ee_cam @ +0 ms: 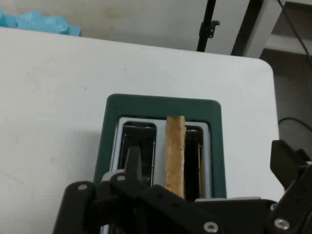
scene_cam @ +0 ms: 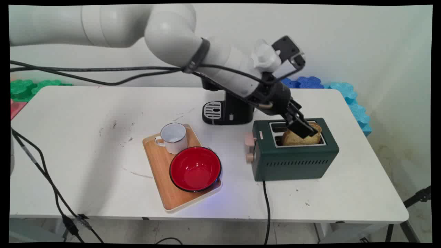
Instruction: Press the toaster switch
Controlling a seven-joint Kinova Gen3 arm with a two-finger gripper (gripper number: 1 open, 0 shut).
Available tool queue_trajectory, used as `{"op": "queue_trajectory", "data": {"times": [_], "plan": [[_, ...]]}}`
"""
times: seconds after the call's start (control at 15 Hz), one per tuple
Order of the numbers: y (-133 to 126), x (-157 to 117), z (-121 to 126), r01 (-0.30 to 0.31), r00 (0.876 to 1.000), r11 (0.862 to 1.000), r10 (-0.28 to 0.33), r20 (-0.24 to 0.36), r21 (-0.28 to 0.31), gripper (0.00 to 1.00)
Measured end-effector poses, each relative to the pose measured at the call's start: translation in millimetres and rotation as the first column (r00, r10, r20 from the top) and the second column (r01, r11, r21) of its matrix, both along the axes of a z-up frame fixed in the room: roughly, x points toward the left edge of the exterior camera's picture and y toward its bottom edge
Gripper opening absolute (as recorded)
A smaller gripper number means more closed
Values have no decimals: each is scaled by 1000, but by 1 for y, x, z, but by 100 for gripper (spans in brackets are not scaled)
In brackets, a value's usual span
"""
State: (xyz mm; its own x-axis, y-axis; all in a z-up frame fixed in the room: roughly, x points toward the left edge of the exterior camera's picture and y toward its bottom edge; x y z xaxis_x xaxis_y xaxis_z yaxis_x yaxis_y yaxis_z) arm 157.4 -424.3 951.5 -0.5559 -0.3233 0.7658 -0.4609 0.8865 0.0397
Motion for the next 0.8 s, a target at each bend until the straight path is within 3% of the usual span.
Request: {"op": "queue_trajectory", "data": {"times": [0.33,0.73,0.8], "plan": [[10,43,23,26,999,1000,-26,-21,1,100],[14,99,14,60,998,998,-60,-3,9,100],[14,103,12,64,998,998,-64,-1,11,0]]}}
